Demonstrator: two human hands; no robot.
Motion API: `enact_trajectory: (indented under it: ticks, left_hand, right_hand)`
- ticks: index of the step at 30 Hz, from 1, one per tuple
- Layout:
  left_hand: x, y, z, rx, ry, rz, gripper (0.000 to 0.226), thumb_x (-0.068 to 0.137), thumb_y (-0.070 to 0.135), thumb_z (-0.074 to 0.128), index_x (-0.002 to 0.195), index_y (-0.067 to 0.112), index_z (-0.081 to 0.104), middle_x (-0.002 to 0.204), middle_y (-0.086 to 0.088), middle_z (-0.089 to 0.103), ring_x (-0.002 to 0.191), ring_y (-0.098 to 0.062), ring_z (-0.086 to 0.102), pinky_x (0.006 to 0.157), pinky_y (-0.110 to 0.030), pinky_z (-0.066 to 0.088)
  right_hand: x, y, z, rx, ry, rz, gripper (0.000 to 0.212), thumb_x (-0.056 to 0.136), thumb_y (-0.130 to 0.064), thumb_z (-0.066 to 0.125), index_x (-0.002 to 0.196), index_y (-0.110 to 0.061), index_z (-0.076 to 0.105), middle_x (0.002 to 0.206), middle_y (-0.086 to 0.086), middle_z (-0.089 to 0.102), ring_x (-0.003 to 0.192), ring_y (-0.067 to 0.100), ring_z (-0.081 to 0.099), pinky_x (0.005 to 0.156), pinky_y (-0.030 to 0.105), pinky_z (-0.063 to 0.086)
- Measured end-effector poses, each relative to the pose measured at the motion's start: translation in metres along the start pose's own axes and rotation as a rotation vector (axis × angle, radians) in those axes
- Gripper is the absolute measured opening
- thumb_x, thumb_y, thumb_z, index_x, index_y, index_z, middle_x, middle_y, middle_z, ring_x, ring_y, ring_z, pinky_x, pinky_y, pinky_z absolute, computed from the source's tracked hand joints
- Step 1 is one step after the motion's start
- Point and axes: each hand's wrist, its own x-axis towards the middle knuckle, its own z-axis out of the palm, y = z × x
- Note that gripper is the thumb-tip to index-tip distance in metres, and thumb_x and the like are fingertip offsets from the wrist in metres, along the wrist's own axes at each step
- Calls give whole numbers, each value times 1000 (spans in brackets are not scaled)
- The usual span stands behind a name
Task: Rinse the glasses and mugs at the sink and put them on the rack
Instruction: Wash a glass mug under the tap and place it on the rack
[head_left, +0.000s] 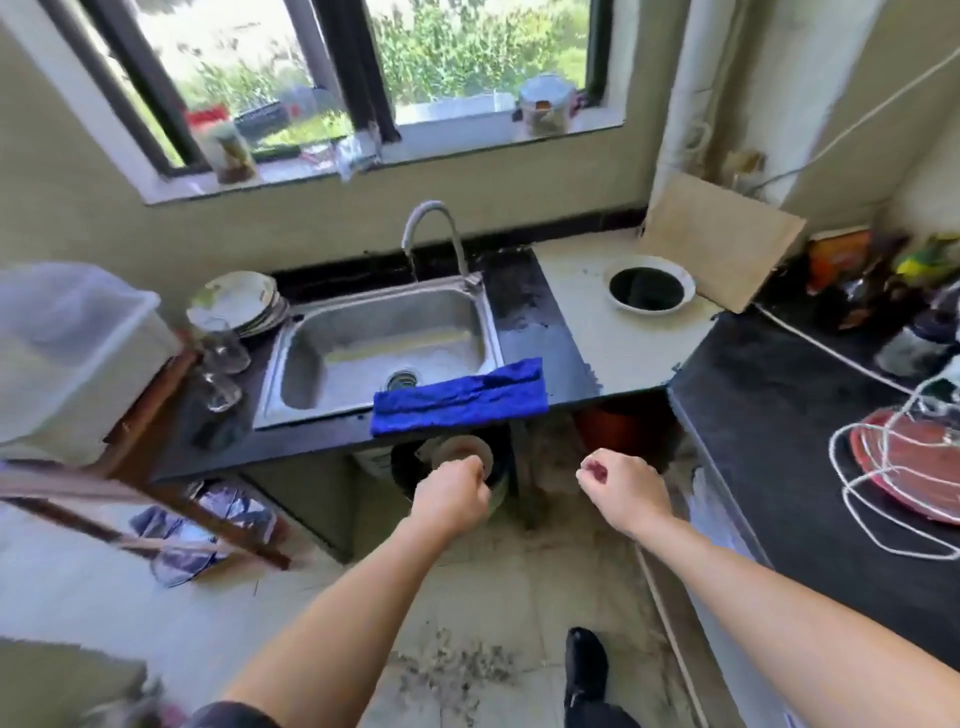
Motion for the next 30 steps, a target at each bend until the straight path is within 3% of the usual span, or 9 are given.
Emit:
enact_trajectory:
  ticks: [3, 6, 9, 18, 24, 30]
  left_hand:
    - [31, -26, -16, -33, 13, -125, 23, 89, 24, 44, 104, 15, 57, 109, -9, 65, 100, -31, 59, 79, -36, 46]
    - [58, -47, -34, -98, 42, -232, 22, 89, 23, 45, 105, 15, 58, 109, -8, 65, 101, -30, 59, 79, -34, 45]
    - [74, -69, -48, -166, 99, -327, 21, 88, 22, 45, 102, 16, 59, 107, -7, 66, 102, -29, 58, 78, -33, 44]
    - [104, -167, -75, -297, 180, -579, 21, 88, 23, 46, 101, 18, 62, 107, -12, 69, 105, -32, 60, 83, -35, 48]
    - [158, -268, -98, -368, 174, -647, 21, 90, 25, 47, 103, 18, 63, 111, -12, 67, 107, -33, 58, 88, -36, 46]
    - [198, -358, -115, -420, 123, -668, 19, 90, 26, 46, 99, 19, 62, 107, -10, 68, 102, -32, 60, 82, -33, 47]
  right_hand:
    - [52, -29, 13, -3, -71, -99, 19, 92, -40, 55, 100, -28, 68, 91, -7, 70, 84, 18, 61, 68, 27, 42]
    - [103, -60, 25, -13, -145, -168, 19, 91, -40, 56, 101, -29, 68, 96, -6, 71, 90, 19, 64, 76, 31, 49]
    - [146, -93, 37, -42, -223, -243, 19, 90, -38, 56, 102, -29, 68, 99, -6, 70, 97, 22, 63, 81, 32, 46]
    - [220, -209, 100, -134, -383, -441, 22, 89, -38, 56, 105, -28, 68, 104, -4, 71, 100, 22, 62, 82, 31, 47]
    - [277, -307, 161, -152, -464, -469, 28, 89, -35, 56, 114, -26, 66, 109, -7, 70, 103, 18, 62, 81, 27, 44]
    - [341, -441, 228, -215, -529, -541, 37, 87, -35, 57, 122, -24, 58, 114, -3, 65, 110, 21, 58, 81, 31, 45]
